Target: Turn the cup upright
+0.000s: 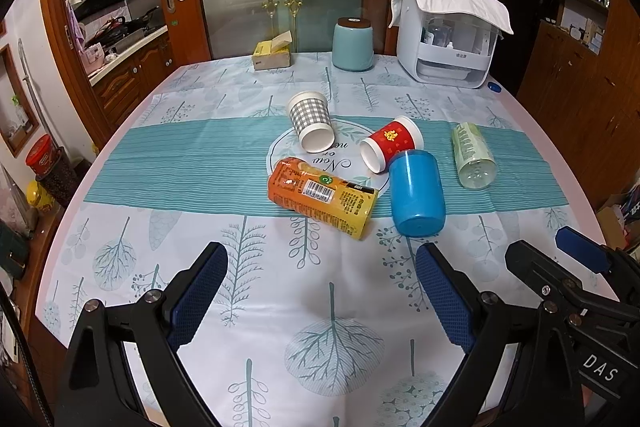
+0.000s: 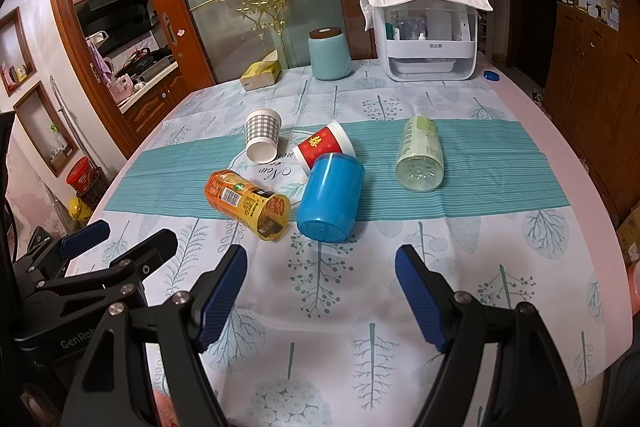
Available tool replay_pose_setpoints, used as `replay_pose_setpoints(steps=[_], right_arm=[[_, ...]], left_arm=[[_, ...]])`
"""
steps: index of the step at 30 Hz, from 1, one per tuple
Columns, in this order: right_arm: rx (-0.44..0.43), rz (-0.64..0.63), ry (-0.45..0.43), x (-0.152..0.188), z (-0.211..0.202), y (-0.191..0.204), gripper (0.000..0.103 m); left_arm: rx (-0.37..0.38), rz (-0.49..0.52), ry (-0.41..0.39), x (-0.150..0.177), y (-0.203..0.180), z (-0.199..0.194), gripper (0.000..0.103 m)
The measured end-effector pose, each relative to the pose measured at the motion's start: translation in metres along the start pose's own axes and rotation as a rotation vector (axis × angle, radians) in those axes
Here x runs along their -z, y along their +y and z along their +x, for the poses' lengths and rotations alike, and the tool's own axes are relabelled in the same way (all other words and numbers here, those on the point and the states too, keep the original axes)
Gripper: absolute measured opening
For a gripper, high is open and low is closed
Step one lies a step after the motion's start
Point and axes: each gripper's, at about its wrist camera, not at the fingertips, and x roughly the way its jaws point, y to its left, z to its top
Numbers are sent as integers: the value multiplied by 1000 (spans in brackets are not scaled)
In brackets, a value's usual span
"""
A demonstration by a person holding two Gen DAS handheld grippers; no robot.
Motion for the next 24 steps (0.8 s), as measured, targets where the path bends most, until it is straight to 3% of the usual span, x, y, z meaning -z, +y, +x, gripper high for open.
replay_pose_setpoints(steps=[12,24], right_arm=[[2,-2,9,3,8,3,77],[21,-7,58,-17,44,-1,77]], left_arm=[[-14,4,13,-1,5,8,94],[-48,7,31,-15,4,38,94]])
